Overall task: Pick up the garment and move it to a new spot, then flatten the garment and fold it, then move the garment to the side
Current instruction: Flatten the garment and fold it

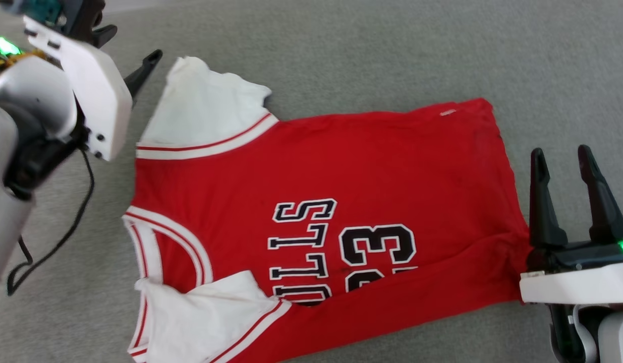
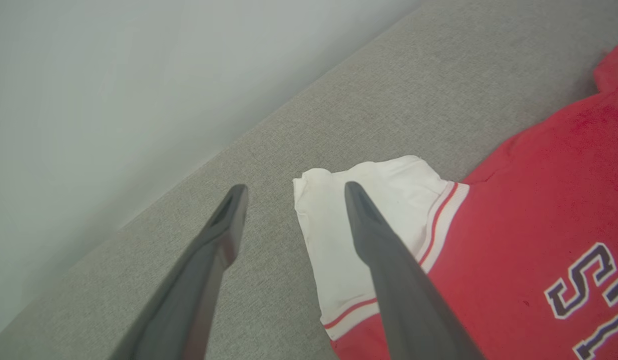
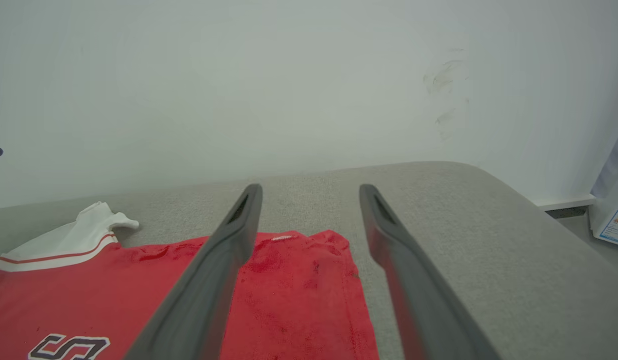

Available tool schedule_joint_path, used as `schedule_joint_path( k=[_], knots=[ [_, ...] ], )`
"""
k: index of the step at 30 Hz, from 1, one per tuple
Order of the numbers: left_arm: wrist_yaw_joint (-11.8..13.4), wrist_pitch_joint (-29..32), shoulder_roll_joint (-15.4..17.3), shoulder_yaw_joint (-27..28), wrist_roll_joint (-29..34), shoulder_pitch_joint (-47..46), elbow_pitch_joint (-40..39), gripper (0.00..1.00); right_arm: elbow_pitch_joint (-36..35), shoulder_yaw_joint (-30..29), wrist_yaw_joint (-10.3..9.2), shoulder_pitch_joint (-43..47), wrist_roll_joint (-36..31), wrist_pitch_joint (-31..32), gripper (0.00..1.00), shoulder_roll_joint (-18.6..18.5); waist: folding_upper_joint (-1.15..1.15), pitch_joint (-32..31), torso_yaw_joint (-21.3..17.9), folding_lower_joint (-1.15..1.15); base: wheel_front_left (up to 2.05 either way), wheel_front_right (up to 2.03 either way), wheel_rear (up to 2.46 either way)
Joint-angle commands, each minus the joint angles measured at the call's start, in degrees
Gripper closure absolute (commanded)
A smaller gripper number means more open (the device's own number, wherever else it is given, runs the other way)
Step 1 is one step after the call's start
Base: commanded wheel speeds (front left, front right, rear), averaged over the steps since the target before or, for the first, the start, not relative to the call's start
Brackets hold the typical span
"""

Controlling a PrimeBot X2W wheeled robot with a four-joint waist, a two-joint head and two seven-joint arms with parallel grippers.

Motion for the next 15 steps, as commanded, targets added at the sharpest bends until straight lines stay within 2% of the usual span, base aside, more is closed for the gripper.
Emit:
schedule_joint_path(
  k=[1,9,14,15],
  knots=[
    [-0.08,4.26,1.08,-1.27,-1.56,-4.13,1.08,0.0,0.55,0.65,-0.05,-1.21,0.83,-0.93,0.0,0.2,0.0,3.48,-3.51,-0.01,0.0,0.0,0.0],
    [-0.16,22.42,3.49,-5.66,-8.62,-16.27,7.14,0.0,3.81,2.9,-0.05,-2.95,2.38,-4.05,0.0,0.2,0.0,8.0,-8.28,-0.01,0.0,0.0,0.0],
    [0.87,29.87,3.6,-6.14,-10.4,-19.78,11.3,0.0,5.62,4.23,-0.05,-4.07,3.97,-5.31,0.0,0.21,0.0,9.9,-10.44,-0.01,0.0,0.0,0.0],
    [0.87,29.87,3.6,-6.14,-10.4,-19.78,11.3,0.0,5.62,4.23,-0.05,-4.07,3.97,-5.31,0.0,0.21,0.0,9.9,-10.44,-0.01,0.0,0.0,0.0]
  ],
)
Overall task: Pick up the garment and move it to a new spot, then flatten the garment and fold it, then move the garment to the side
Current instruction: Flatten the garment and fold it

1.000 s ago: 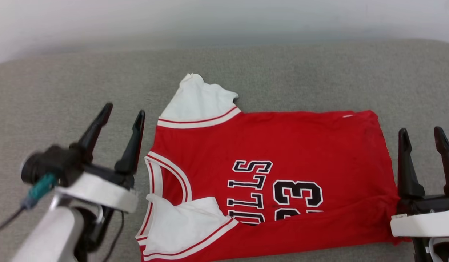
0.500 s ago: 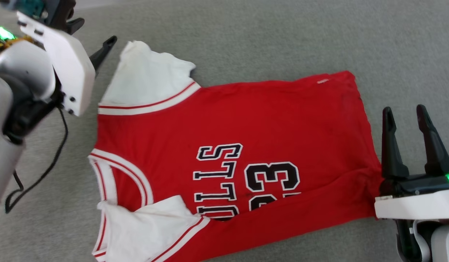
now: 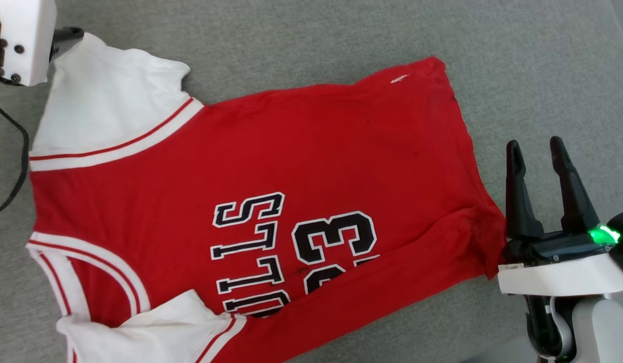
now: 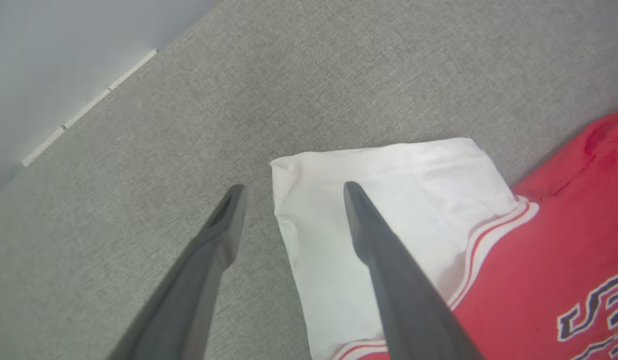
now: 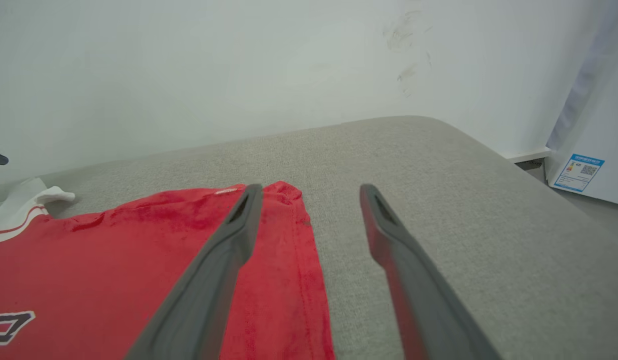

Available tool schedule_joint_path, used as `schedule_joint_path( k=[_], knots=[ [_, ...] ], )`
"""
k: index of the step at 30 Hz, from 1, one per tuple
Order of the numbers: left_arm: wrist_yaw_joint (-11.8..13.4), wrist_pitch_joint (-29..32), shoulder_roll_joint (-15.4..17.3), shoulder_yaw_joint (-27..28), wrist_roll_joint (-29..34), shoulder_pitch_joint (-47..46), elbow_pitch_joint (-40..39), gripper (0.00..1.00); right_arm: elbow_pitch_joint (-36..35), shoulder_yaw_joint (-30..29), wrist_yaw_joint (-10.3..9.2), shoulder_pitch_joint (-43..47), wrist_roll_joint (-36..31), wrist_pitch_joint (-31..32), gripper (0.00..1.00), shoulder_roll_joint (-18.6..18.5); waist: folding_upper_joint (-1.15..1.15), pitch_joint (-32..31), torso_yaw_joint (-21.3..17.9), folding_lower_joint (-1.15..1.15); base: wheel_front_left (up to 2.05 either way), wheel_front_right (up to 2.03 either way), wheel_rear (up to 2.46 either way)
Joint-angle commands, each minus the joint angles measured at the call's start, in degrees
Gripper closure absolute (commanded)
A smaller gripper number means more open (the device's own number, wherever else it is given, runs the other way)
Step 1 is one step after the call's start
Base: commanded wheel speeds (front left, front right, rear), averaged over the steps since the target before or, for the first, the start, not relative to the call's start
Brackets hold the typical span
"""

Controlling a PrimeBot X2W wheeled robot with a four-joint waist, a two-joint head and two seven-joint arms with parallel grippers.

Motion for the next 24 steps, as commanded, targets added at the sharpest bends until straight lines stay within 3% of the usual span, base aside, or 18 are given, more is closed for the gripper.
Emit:
schedule_joint_path(
  k=[1,9,10,11,12,19,24],
  knots=[
    [0.42,0.92,-0.11,-0.12,-0.51,-0.66,0.52,0.0,0.31,0.32,-0.05,-1.1,0.52,-0.4,0.0,0.2,0.0,1.4,-1.39,-0.01,0.0,0.0,0.0],
    [2.04,5.93,3.14,-1.55,0.55,0.55,2.1,0.0,2.44,1.58,-0.05,-2.3,2.31,-1.34,0.0,0.18,0.0,3.92,-3.85,-0.01,0.0,0.0,0.0],
    [2.05,6.09,4.07,-1.67,0.17,1.64,2.28,0.55,2.45,0.98,-0.05,-2.74,2.21,-1.42,0.0,0.18,0.0,4.34,-4.2,-0.01,0.0,0.0,0.0],
    [2.31,6.03,3.92,-1.61,-0.22,2.29,2.31,0.91,2.33,0.67,-0.05,-2.81,2.12,-1.43,0.0,0.19,0.0,4.41,-4.2,-0.01,0.0,0.0,0.0],
    [2.49,6.1,3.69,-1.63,-0.56,2.85,2.11,1.0,2.16,0.43,-0.05,-2.85,2.04,-1.44,0.0,0.19,0.0,4.45,-4.15,-0.01,0.0,0.0,0.0],
    [2.2,-0.36,1.79,-0.64,-0.28,3.34,0.16,1.0,1.48,-0.15,-0.05,-3.31,-0.36,-1.21,0.0,0.18,0.0,2.97,-2.54,-0.01,0.0,0.0,0.0],
    [0.82,-8.23,-0.54,-0.67,0.47,3.66,-0.4,1.0,-0.87,-0.2,-0.05,-3.98,-2.64,3.84,0.0,-0.42,0.0,-0.02,0.45,-0.01,0.0,0.0,0.0]
  ],
)
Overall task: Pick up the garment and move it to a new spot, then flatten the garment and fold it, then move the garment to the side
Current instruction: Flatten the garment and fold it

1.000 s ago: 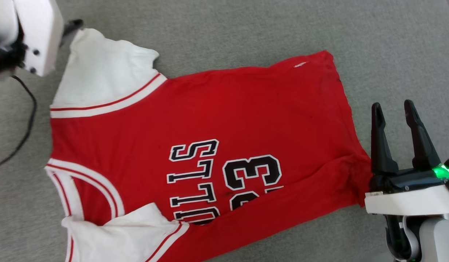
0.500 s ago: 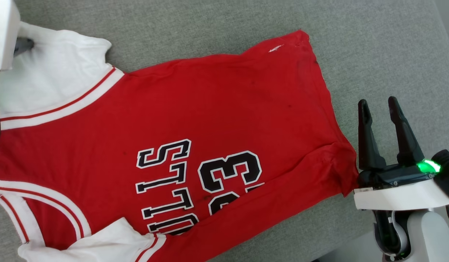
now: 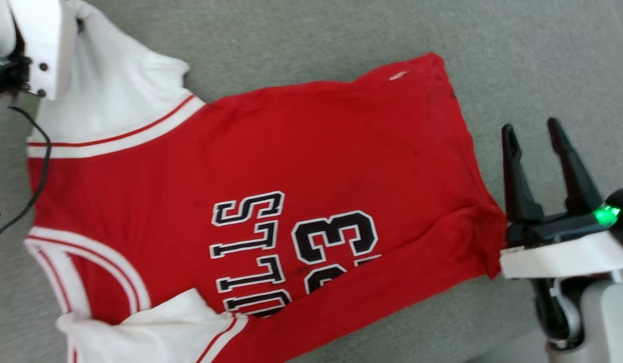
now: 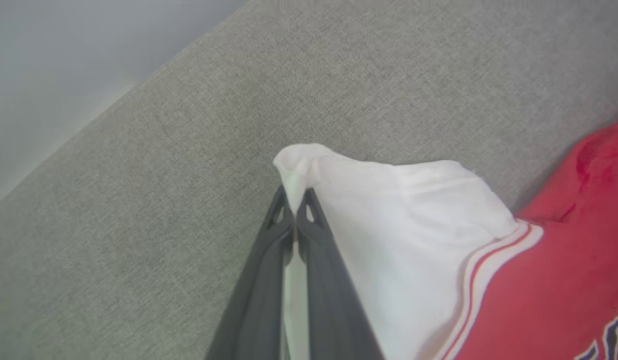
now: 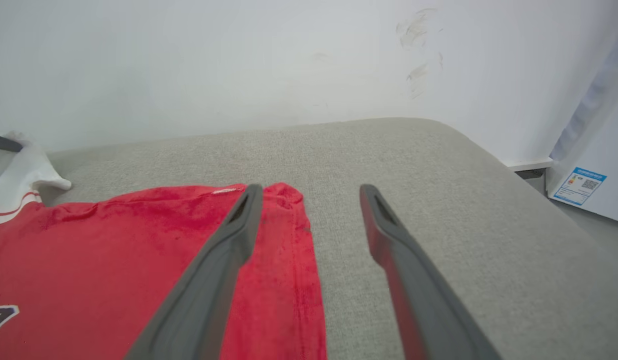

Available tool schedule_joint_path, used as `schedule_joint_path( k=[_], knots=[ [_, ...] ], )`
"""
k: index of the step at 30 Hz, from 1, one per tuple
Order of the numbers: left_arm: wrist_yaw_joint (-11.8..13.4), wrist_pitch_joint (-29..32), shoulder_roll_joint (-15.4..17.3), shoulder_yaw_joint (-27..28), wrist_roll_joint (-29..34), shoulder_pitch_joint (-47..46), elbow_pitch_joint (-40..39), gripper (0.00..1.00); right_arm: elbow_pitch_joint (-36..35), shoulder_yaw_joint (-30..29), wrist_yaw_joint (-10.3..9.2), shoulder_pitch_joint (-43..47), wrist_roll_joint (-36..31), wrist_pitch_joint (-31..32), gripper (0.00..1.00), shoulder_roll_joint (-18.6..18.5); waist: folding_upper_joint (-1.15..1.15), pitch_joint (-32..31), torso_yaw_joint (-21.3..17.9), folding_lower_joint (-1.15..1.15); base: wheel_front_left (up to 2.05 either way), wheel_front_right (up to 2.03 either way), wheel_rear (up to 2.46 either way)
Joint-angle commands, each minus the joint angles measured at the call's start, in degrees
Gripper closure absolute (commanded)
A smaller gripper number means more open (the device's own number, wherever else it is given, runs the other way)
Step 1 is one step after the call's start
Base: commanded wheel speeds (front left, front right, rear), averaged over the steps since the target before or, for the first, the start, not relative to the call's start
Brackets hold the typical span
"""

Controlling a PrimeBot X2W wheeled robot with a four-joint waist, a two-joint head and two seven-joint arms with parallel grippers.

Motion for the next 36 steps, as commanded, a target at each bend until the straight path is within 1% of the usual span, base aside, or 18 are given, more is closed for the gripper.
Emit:
schedule_joint_path(
  k=[1,2,3,5,8,10,13,14,17,21,24,27,32,36],
  knots=[
    [-0.48,-1.56,-0.52,-0.33,0.23,1.02,-0.2,1.0,-1.18,-0.43,-0.05,-1.2,-0.77,2.04,0.0,-1.14,0.0,-2.17,2.31,0.0,0.0,0.0,0.0],
    [-0.72,-2.6,-1.01,-0.52,0.04,1.24,-0.43,1.0,-1.86,-0.34,-0.05,-1.22,-0.49,4.36,0.0,-1.83,0.0,-2.84,3.1,0.0,0.0,0.0,0.0],
    [-1.11,-4.48,-1.72,-1.03,-0.56,1.69,-1.08,1.0,-3.2,0.35,-0.05,-1.9,-0.12,9.9,0.0,-4.31,0.0,-4.09,4.68,0.0,0.0,0.0,0.0],
    [-1.46,-6.39,-2.2,-1.55,-1.29,2.47,-2.1,1.0,-3.9,1.62,-0.05,-2.68,0.56,17.23,0.0,-7.31,0.0,-5.34,6.12,0.0,0.0,0.0,0.0],
    [-1.76,-8.96,-2.3,-3.0,-1.76,3.74,-4.69,1.0,-4.2,3.13,-0.05,-5.04,2.31,29.0,0.0,-12.64,0.0,-6.83,8.29,0.0,0.0,0.0,0.0],
    [-1.79,-10.54,-1.93,-4.02,-2.17,4.59,-7.18,1.0,-4.09,3.26,-0.05,-7.57,4.01,36.0,0.0,-15.45,0.0,-7.35,9.79,0.0,0.0,0.0,0.0],
    [-1.87,-12.44,-1.66,-6.1,-2.98,5.74,-11.68,1.0,-2.39,3.73,-0.05,-10.75,3.71,45.03,0.0,-20.98,0.0,-7.61,12.49,0.0,0.0,0.0,0.0],
    [-1.88,-13.12,-1.37,-6.79,-3.06,5.89,-13.12,1.0,-1.66,4.43,-0.05,-11.6,4.05,48.0,0.0,-22.21,0.0,-7.59,13.38,0.0,0.0,0.0,0.0],
    [-1.86,-14.92,-0.38,-8.11,-3.57,6.69,-16.49,1.0,0.39,5.81,-0.05,-15.29,5.41,53.96,0.0,-26.0,0.0,-7.37,15.68,0.0,0.0,0.0,0.0],
    [-1.87,-17.18,0.34,-8.66,-3.62,7.5,-20.65,1.0,4.1,7.65,-0.05,-19.06,6.46,58.82,0.0,-28.87,0.0,-6.61,18.08,0.0,0.0,0.0,0.0],
    [-1.87,-18.35,0.84,-8.9,-3.47,8.59,-23.15,1.0,7.52,8.37,-0.05,-21.28,6.22,60.83,0.0,-30.45,0.0,-5.88,19.74,0.0,0.0,0.0,0.0],
    [-1.85,-19.26,0.35,-9.27,-3.15,9.17,-25.09,1.0,10.53,9.18,-0.05,-22.91,5.74,61.97,0.0,-31.51,0.0,-5.13,21.36,0.0,0.0,0.0,0.0],
    [-1.83,-20.59,-0.75,-9.66,-2.81,9.41,-26.74,1.0,14.37,11.04,-0.05,-24.72,3.98,61.51,0.0,-33.22,0.0,-3.78,23.34,0.0,0.0,0.0,0.0],
    [-1.84,-21.38,-1.11,-10.14,-2.59,9.78,-27.36,1.0,17.35,13.11,-0.04,-24.95,3.97,60.6,0.0,-32.82,0.0,-2.8,24.35,0.0,0.0,0.0,0.0]
  ],
)
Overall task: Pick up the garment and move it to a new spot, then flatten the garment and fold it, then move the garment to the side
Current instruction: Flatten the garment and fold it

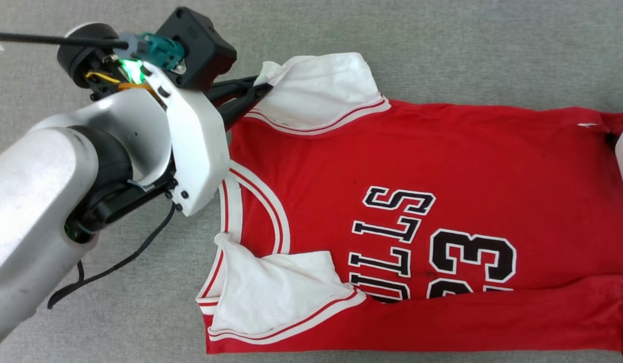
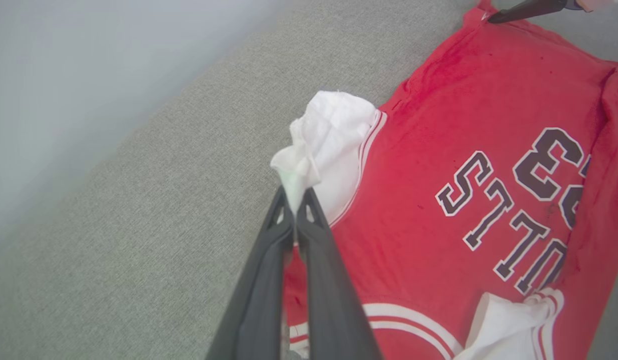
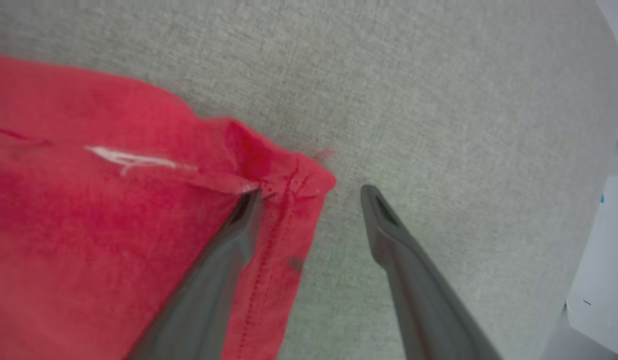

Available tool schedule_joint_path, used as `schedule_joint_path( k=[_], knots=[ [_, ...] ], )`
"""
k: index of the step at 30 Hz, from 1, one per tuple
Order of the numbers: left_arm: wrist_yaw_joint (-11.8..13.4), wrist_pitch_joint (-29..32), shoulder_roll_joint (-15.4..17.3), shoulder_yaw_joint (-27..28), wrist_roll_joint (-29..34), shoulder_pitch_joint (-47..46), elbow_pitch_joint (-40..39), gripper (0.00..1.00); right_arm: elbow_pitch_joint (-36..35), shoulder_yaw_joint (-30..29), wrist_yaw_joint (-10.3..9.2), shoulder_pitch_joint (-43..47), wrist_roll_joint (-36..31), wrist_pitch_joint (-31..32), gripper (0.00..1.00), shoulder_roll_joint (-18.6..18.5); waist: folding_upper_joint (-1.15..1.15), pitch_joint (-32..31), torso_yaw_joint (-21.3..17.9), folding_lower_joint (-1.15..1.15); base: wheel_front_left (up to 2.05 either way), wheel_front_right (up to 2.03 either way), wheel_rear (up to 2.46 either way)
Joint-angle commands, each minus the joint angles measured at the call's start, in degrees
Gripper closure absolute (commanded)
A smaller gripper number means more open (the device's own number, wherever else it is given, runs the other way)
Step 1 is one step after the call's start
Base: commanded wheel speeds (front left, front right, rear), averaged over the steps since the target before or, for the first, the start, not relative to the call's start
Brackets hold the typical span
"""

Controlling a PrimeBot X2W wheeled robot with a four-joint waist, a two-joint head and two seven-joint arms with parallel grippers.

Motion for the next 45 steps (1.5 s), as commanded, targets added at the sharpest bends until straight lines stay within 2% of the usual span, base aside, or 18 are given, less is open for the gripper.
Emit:
schedule_joint_path(
  k=[1,5,6,7,8,14,19,25,32,39,45],
  knots=[
    [-0.01,-0.54,-0.19,-0.13,0.13,0.45,-0.4,1.0,1.87,1.2,-0.02,-0.01,0.43,0.24,0.0,0.7,0.0,0.79,0.76,0.0,0.0,0.0,0.0],
    [-0.02,-1.35,-0.36,-0.41,0.28,0.16,-0.03,1.0,4.47,4.36,0.05,1.09,1.62,1.02,0.0,0.39,0.0,1.47,1.43,0.0,0.0,0.0,0.0],
    [-0.03,-1.6,-0.39,-0.53,0.26,0.27,0.25,1.0,5.06,4.9,0.05,1.46,2.22,0.83,0.15,0.5,0.0,1.44,1.51,0.0,0.0,0.0,0.0],
    [-0.03,-1.8,-0.44,-0.66,0.23,0.41,0.49,1.0,5.62,5.3,0.05,1.69,2.63,0.64,0.66,0.55,0.0,1.32,1.56,0.0,0.0,0.0,0.0],
    [-0.03,-2.04,-0.44,-0.83,0.17,0.58,0.77,1.0,6.07,5.58,0.05,1.75,2.87,0.28,1.0,0.38,0.0,1.16,1.58,0.0,0.0,0.0,0.0],
    [0.21,-3.64,0.31,-0.6,-0.2,1.87,2.51,1.0,6.62,3.53,-0.03,0.7,3.44,-4.19,1.0,0.07,0.0,-0.98,1.13,0.0,0.0,0.0,0.0],
    [1.8,-6.47,1.12,0.27,-1.62,5.94,3.81,1.0,5.5,0.48,-0.03,1.2,4.17,-8.34,1.0,0.77,0.0,-5.12,0.26,0.0,0.0,0.0,0.0],
    [4.95,-10.51,3.83,0.86,-4.2,14.84,1.78,1.0,-0.31,-4.53,-0.03,9.06,5.51,-10.62,1.0,2.08,0.0,-11.25,-0.14,0.0,0.0,0.0,0.0],
    [7.68,-12.18,6.15,-0.23,-5.06,22.06,-1.61,1.0,-7.33,-10.65,-0.03,19.84,5.49,-11.05,1.0,3.92,0.0,-14.92,0.07,0.0,0.0,0.0,0.0],
    [10.65,-13.79,7.57,-2.28,-6.16,29.84,-4.09,1.0,-13.51,-15.93,-0.03,30.95,5.28,-10.68,1.0,7.78,0.0,-17.29,0.53,0.0,0.0,0.0,0.0],
    [11.59,-15.03,7.09,-5.13,-5.94,35.26,-2.97,1.0,-14.55,-17.43,-0.03,37.93,5.32,-8.92,1.0,9.73,0.0,-17.98,0.85,0.0,0.0,0.0,0.0]
  ],
)
